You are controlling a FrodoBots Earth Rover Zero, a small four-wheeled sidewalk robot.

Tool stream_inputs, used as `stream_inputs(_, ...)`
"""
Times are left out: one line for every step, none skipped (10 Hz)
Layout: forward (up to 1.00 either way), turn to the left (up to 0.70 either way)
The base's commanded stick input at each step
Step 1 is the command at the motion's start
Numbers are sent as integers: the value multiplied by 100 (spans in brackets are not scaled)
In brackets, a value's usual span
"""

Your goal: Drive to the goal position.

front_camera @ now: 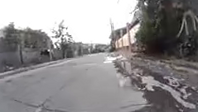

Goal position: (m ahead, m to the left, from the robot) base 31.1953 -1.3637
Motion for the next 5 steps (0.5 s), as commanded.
stream_inputs(100, -2)
stream_inputs(100, 0)
stream_inputs(100, 0)
stream_inputs(100, 0)
stream_inputs(100, 0)
